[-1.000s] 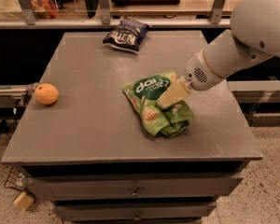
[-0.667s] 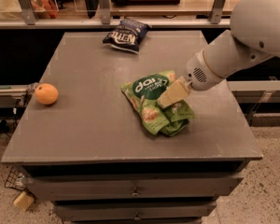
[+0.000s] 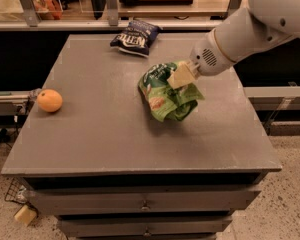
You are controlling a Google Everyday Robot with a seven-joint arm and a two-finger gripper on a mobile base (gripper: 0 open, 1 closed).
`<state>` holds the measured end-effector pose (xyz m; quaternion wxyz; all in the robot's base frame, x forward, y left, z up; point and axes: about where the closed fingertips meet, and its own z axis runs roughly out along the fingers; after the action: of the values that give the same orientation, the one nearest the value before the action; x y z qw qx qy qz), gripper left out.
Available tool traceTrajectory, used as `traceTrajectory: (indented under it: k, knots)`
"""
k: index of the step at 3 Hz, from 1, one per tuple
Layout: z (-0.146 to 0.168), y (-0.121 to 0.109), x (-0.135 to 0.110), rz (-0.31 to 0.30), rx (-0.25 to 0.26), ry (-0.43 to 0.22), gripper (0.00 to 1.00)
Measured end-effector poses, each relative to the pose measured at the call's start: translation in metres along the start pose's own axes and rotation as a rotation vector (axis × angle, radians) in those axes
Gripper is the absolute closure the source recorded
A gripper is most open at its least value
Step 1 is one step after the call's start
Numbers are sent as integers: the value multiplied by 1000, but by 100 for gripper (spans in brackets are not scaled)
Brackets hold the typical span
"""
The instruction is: Move green rice chip bag near orange
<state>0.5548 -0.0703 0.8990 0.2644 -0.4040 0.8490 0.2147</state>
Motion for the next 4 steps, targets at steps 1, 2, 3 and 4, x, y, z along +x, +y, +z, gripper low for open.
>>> traceTrajectory:
  k: [1,2,3,4]
  knots:
    - [7,12,-27,10,-50,-49,100]
    - [29,40,-53,-16,-135,-91,100]
    - [55,77,-80,-67,-235,-139,100]
    - [73,95,-95,-93,-268,-161,100]
